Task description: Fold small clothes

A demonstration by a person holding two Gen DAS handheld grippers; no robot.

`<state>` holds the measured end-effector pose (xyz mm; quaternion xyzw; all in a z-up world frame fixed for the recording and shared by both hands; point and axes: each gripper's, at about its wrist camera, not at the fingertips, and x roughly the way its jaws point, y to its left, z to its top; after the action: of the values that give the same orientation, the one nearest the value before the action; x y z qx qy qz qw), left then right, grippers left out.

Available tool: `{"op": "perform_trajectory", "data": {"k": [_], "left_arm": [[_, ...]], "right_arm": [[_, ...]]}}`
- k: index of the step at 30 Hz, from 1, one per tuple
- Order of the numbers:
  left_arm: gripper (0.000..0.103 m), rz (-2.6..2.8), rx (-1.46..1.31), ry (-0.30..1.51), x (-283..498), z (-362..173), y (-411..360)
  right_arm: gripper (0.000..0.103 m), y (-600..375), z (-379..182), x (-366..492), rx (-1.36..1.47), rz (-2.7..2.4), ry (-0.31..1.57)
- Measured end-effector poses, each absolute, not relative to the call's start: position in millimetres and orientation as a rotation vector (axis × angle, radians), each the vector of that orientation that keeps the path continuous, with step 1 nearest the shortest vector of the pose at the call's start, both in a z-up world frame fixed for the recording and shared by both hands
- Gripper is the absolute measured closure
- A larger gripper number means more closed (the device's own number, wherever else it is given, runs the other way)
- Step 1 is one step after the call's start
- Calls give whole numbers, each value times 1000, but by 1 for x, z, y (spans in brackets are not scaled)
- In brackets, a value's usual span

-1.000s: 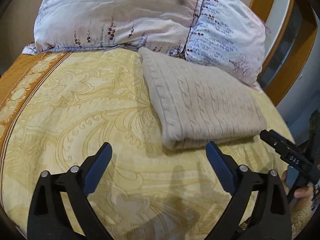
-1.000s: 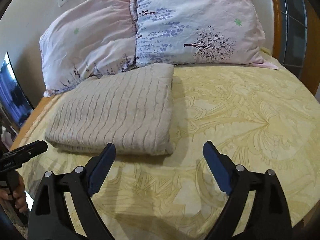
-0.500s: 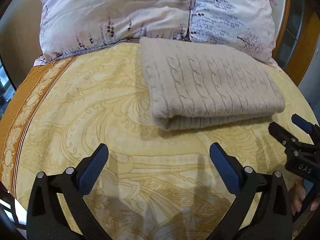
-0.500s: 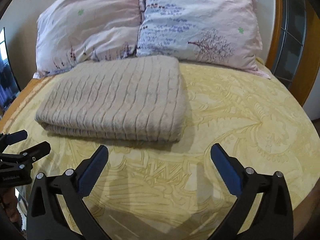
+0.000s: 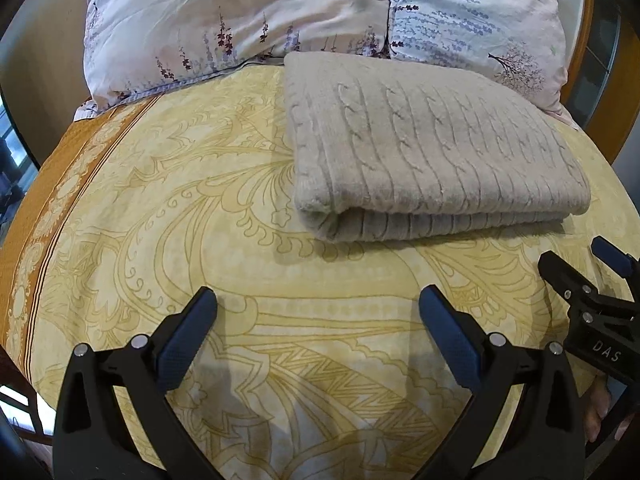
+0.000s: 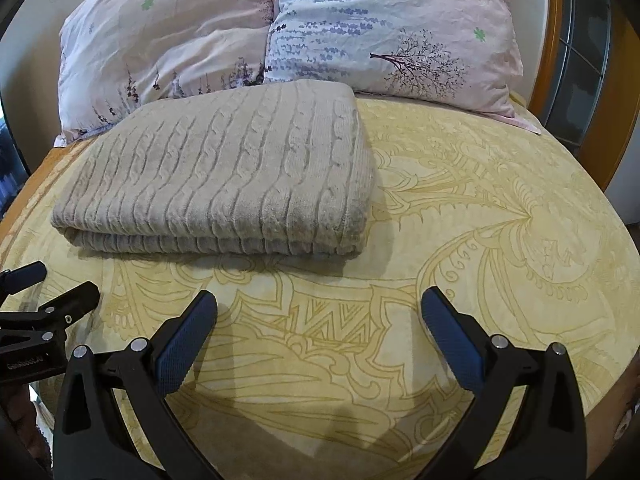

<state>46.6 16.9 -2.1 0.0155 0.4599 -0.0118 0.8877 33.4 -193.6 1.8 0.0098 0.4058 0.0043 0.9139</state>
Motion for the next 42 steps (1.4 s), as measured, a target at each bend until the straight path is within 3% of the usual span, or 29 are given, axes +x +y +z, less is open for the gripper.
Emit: {"op": "perform_trajectory", "data": {"k": [42], "left_arm": [[2, -18, 26, 956, 50, -3, 16]], "right_arm": [[1, -195, 2, 36, 31, -6, 864]]}}
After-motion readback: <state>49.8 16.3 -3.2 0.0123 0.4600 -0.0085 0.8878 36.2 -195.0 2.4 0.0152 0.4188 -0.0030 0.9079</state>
